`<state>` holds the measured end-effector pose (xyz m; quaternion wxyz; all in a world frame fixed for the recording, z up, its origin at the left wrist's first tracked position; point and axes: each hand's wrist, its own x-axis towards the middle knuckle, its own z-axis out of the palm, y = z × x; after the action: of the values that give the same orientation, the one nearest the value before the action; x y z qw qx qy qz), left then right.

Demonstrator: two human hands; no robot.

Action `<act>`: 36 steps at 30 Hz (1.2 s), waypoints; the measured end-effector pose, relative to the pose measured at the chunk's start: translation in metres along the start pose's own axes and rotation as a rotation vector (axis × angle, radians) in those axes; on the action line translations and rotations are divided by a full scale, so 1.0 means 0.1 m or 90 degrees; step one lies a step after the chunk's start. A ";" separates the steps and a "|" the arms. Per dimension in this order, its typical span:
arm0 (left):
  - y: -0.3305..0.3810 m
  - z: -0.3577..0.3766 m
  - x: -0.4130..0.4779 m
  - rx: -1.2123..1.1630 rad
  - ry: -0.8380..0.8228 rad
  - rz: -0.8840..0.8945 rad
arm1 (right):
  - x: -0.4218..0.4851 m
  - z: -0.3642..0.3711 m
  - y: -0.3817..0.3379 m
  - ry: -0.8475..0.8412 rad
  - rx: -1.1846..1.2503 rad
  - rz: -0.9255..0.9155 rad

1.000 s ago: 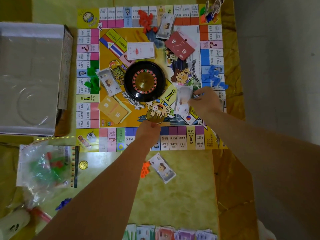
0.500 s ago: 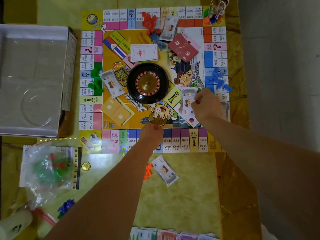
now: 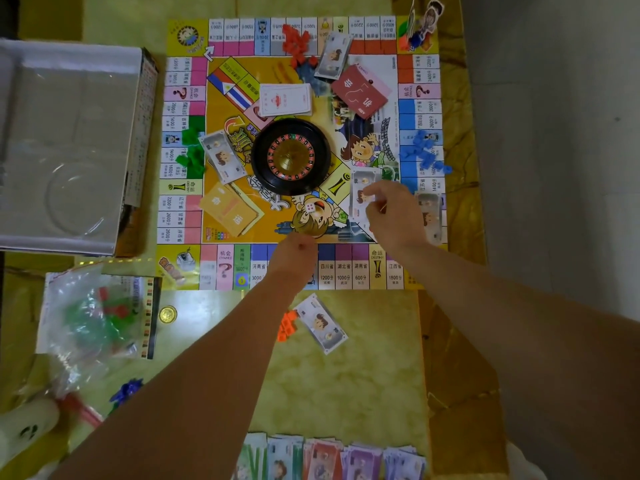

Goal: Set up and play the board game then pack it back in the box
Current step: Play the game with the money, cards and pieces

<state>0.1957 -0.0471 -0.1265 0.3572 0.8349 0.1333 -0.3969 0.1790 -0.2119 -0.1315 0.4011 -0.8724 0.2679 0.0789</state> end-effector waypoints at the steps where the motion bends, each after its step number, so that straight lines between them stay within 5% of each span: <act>1: -0.03 -0.01 -0.13 0.055 0.019 0.036 | -0.09 -0.02 0.02 -0.007 0.018 -0.011; 5: -0.36 0.00 -0.48 0.083 0.126 0.089 | -0.55 -0.01 0.14 -0.073 0.032 -0.011; 8: -0.66 0.00 -0.67 0.029 0.118 0.068 | -0.99 0.09 0.23 -0.122 0.020 0.013; 14: -1.31 0.04 -1.10 0.157 0.138 0.157 | -2.01 0.41 0.48 -0.221 0.026 0.038; 20: -2.01 0.28 -1.66 0.264 0.028 0.153 | -2.86 0.62 0.65 -0.241 -0.023 0.038; 28: -2.21 0.77 -2.04 0.281 -0.126 0.227 | -3.40 0.39 1.14 -0.094 -0.190 0.111; 36: -2.23 1.27 -2.04 0.264 -0.184 0.314 | -3.59 0.47 1.64 -0.105 -0.396 -0.054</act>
<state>-0.1221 0.0348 -0.1359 0.2801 0.8320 -0.2080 -0.4313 -0.2068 -0.1194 -0.1441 0.1387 -0.9542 0.1610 0.2106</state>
